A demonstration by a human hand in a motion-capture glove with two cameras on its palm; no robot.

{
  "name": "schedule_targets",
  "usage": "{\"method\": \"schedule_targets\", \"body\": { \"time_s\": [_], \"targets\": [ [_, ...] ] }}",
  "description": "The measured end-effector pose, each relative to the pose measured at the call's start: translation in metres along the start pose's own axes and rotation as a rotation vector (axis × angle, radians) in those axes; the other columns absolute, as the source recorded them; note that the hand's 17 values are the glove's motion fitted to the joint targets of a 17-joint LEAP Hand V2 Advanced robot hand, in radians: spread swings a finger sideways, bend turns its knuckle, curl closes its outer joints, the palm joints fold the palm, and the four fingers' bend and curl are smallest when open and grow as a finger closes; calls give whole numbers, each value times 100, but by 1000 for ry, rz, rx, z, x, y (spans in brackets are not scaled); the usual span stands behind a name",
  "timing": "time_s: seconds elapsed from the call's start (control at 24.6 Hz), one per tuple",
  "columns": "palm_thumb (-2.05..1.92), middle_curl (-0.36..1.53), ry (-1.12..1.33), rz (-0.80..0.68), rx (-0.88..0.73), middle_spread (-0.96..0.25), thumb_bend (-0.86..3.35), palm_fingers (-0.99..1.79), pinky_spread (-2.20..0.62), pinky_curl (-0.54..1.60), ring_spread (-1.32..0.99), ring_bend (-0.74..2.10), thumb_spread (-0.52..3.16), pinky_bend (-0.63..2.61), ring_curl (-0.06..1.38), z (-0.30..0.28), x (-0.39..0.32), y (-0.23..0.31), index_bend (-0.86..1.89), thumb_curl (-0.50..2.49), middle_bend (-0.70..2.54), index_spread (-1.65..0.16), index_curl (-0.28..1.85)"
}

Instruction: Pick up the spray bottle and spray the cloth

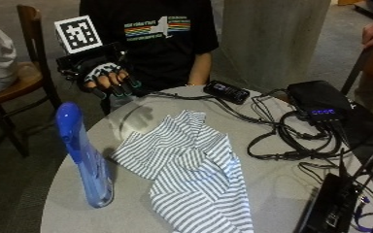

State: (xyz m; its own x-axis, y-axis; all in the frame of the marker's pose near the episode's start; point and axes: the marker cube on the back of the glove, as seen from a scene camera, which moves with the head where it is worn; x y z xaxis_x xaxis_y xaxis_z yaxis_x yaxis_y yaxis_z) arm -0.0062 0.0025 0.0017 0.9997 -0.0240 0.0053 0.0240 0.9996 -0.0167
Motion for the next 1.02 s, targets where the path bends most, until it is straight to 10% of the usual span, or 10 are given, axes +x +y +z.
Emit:
{"method": "schedule_targets", "body": {
  "time_s": [1.02],
  "targets": [
    [64,30,-17,45,-37,-16,19,99,-8,25,-24,30,102,46,27,6,-14,9,11,26,28,-35,24]
  ]
}}
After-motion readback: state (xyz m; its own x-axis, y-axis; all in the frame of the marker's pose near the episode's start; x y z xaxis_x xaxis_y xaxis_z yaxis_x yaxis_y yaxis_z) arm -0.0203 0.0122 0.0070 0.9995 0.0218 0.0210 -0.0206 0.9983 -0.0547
